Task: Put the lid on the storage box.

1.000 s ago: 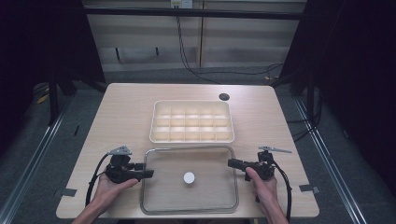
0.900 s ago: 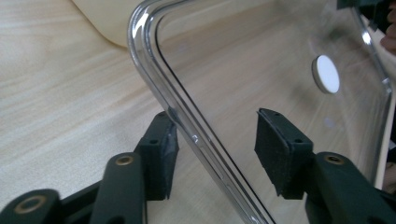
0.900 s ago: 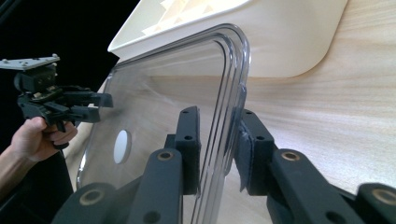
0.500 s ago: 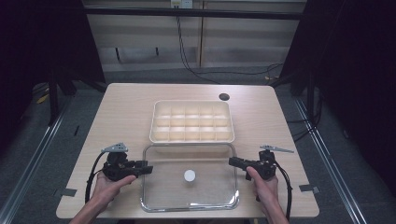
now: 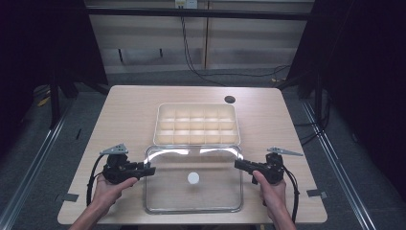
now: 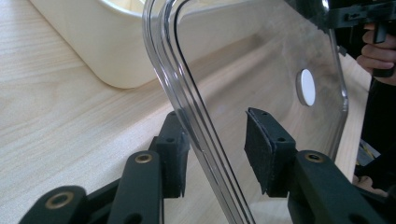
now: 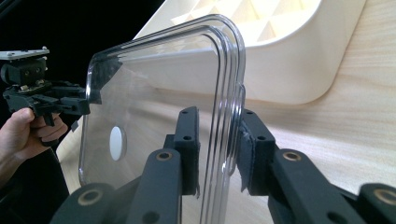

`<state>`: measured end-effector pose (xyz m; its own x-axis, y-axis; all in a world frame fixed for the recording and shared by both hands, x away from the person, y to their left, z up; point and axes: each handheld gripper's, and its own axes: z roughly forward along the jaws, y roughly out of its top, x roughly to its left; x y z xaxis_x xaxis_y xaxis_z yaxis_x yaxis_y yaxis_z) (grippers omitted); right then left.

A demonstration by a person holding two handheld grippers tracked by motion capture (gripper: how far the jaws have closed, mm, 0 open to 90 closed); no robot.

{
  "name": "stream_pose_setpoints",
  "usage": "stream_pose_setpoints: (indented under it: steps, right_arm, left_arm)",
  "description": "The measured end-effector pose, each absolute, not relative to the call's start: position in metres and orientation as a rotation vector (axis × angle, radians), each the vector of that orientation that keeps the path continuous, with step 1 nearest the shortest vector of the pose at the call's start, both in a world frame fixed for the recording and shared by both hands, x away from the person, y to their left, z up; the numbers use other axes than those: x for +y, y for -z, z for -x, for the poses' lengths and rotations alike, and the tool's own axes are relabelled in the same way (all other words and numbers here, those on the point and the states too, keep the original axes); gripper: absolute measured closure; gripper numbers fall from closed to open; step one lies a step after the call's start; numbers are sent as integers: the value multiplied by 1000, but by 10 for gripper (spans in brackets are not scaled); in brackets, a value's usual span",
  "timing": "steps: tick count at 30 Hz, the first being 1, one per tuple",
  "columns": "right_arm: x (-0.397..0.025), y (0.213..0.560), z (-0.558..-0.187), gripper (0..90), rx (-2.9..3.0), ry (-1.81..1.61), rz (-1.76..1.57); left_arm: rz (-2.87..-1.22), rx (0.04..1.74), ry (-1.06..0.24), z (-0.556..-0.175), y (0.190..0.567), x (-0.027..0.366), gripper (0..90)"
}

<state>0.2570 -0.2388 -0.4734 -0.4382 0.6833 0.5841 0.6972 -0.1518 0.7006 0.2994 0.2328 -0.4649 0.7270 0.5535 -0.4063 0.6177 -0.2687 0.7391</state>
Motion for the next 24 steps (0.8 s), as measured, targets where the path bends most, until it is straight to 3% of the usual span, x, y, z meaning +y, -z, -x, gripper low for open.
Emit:
stream_pose_setpoints:
  steps: [24]
  right_arm:
    - [-241,454,-260,740,-2031,1803,1652]
  left_arm:
    - [-1887,852,16,-295,441,235,690]
